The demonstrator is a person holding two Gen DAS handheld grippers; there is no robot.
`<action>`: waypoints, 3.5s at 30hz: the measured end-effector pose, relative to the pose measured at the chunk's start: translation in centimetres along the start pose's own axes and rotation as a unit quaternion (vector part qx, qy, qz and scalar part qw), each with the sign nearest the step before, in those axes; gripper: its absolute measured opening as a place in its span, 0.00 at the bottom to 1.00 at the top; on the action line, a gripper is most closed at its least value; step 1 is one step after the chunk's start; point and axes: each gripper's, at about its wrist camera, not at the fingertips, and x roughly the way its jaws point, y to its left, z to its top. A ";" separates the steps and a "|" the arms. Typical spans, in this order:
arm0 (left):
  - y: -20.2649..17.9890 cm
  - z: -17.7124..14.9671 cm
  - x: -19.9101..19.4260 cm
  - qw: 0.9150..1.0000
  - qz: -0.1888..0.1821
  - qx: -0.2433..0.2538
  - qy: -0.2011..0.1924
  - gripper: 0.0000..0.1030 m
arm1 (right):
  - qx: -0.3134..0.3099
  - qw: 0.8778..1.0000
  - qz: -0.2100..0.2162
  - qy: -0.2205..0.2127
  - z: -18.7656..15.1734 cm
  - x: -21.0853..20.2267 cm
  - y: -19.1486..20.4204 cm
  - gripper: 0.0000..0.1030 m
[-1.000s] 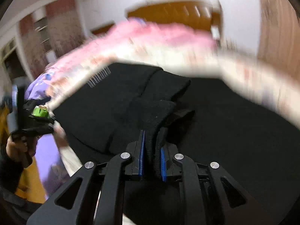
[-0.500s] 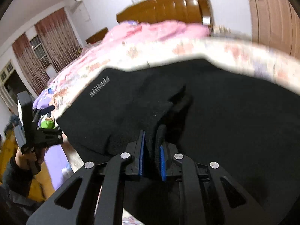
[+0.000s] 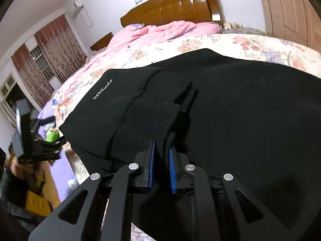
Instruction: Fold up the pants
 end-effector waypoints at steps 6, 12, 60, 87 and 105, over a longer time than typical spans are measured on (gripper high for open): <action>1.5 2.4 -4.2 0.994 -0.057 -0.046 -0.077 0.98 | -0.001 1.000 -0.009 -0.004 -0.2 -0.1 0.2 0.13; -0.3 7.7 0.2 0.994 -0.059 -0.074 -0.059 0.98 | -0.007 1.000 -0.020 -0.005 -0.1 -0.3 0.8 0.12; -4.9 13.4 7.8 0.994 -0.101 -0.029 -0.037 0.99 | -0.158 0.985 -0.032 0.060 4.6 5.2 4.2 0.82; -15.8 14.8 -1.8 0.992 -0.078 0.055 -0.084 0.98 | 0.008 0.991 -0.103 -0.086 -2.8 -11.0 -4.3 0.86; -27.6 16.7 -1.6 0.971 -0.178 0.140 -0.079 0.98 | 0.257 0.943 -0.138 -0.158 -10.7 -18.8 -16.0 0.87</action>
